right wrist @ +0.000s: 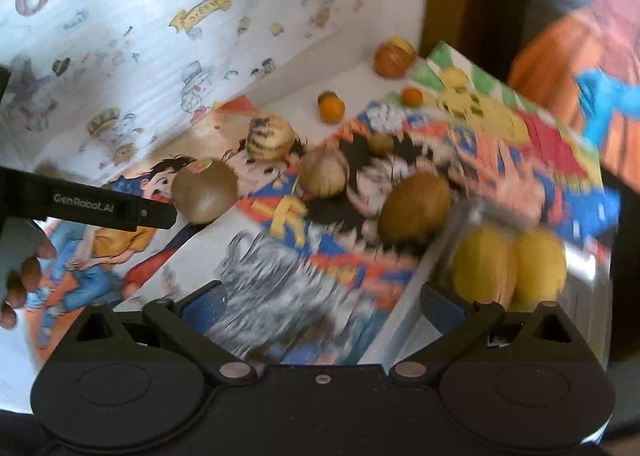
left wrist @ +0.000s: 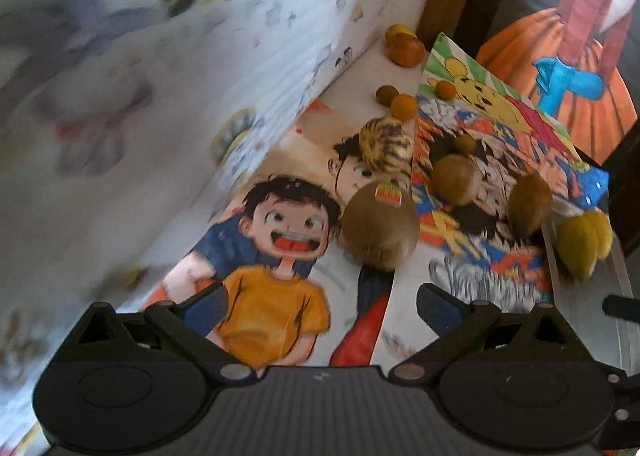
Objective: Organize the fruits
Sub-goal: 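Move the left tool to the stickered kiwi while the right tool approaches the round brown fruit, then close the left gripper on the kiwi while the right gripper closes on the brown fruit, then carry the kiwi and brown fruit in both grippers over the metal tray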
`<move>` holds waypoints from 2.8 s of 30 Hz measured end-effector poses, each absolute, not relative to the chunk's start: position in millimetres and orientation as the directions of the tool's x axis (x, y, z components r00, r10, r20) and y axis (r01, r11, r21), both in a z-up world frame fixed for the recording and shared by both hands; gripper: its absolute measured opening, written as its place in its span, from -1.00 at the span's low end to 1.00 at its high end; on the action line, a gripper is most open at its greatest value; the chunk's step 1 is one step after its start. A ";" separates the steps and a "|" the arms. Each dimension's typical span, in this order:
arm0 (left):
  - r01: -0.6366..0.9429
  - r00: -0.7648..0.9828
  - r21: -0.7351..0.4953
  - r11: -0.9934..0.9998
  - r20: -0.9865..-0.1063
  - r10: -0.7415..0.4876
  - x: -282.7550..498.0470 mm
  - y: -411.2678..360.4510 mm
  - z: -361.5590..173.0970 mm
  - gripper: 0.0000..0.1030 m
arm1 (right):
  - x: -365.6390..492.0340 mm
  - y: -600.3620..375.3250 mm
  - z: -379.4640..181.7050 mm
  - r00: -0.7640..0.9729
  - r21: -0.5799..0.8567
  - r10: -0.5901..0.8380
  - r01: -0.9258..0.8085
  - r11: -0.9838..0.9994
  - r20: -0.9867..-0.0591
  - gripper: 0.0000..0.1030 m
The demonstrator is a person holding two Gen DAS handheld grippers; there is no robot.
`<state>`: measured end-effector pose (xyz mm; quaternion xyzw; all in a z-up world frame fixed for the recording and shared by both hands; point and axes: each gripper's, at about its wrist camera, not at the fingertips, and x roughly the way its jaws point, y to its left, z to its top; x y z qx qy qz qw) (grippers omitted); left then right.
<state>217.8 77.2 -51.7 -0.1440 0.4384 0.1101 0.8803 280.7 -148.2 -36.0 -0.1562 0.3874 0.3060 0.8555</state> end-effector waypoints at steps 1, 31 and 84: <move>-0.327 0.592 -0.160 0.931 -0.803 0.070 223.2 76.9 -51.8 0.99 | 289.5 -145.2 -35.9 0.515 -0.051 0.406 -0.663 0.747 -0.755 0.99; -0.345 0.550 -0.129 0.930 -0.830 0.089 281.6 66.9 -65.3 0.78 | 389.9 -77.3 -77.9 0.327 -0.181 0.494 -0.930 0.320 -0.806 0.59; -0.239 0.568 -0.299 0.924 -0.815 -0.117 194.3 80.1 -40.9 0.14 | 232.2 -128.7 -42.8 0.424 0.030 0.488 -0.731 0.682 -0.763 -0.06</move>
